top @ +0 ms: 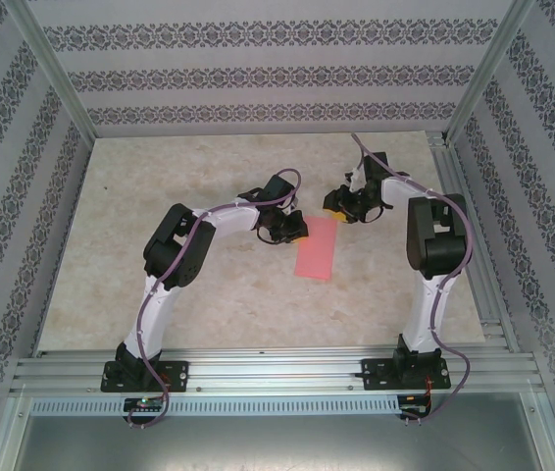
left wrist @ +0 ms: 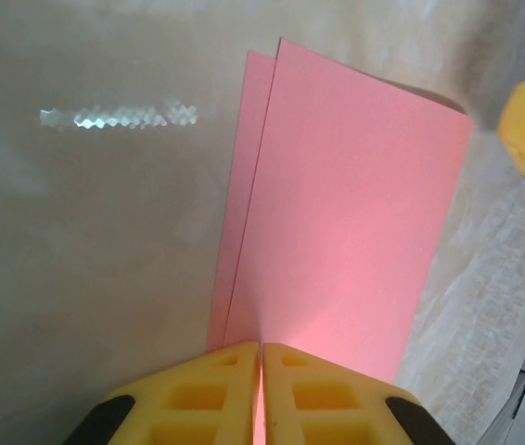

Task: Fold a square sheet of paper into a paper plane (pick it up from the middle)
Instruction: Fold the square sheet of paper in half at the center of the table.

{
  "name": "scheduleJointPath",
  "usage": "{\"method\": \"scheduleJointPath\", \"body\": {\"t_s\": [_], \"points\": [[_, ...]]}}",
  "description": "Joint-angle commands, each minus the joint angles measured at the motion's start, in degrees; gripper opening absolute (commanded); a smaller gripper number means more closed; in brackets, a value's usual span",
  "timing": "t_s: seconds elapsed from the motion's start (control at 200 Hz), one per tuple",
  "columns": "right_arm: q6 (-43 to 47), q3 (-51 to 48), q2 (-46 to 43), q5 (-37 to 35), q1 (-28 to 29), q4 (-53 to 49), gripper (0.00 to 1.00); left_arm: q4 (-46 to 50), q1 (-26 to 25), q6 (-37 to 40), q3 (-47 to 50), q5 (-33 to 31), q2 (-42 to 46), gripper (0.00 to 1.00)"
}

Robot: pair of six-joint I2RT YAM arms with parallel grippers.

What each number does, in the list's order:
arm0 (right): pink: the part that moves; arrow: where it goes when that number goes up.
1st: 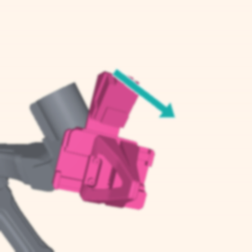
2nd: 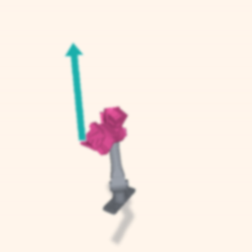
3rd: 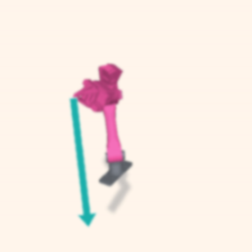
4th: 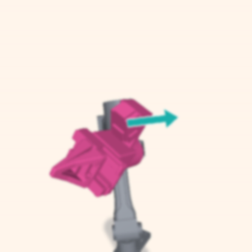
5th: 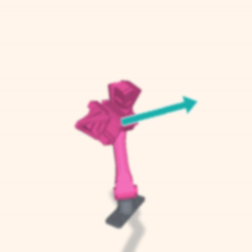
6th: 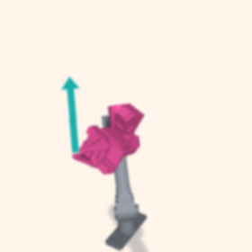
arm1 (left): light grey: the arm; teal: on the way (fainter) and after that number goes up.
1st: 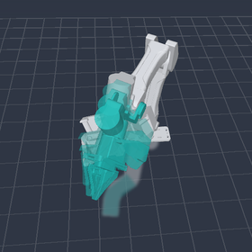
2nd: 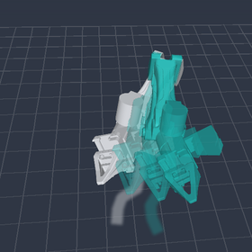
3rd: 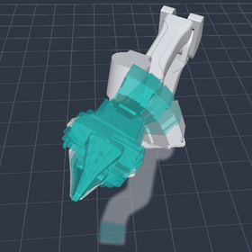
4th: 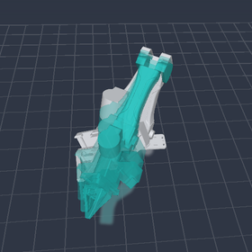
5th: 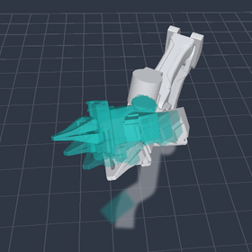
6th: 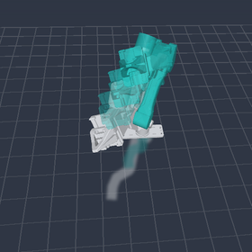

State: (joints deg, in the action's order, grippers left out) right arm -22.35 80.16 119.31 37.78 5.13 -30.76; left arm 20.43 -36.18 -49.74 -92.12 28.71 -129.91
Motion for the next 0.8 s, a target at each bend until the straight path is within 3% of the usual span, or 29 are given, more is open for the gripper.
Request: {"method": "scheduleJointPath", "body": {"t_s": [0.0,0.185,0.375,0.59,0.799], "points": [[0.1,0.3,2.9,-0.8,-0.2,1.4,0.43,3.6,-0.8,1.3,-0.4,-0.9,-2.3,0.13],[0.6,0.8,3.5,-1.6,-0.5,0.6,0.43,3.9,-0.9,1.5,-0.8,-0.9,-2.4,0.13],[1.1,0.6,-2.8,-0.8,-0.8,-1.1,0.43,3.7,-0.8,1.4,-0.7,-1.0,-2.5,0.13],[-1.8,-8.8,-10.0,2.5,-0.2,4.2,0.43,3.6,-0.8,1.3,-0.9,-0.9,-2.4,0.13],[-2.7,-15.5,-10.2,2.3,1.9,7.2,0.43,3.4,-0.9,1.3,-0.8,-0.9,-2.4,0.13]]}}
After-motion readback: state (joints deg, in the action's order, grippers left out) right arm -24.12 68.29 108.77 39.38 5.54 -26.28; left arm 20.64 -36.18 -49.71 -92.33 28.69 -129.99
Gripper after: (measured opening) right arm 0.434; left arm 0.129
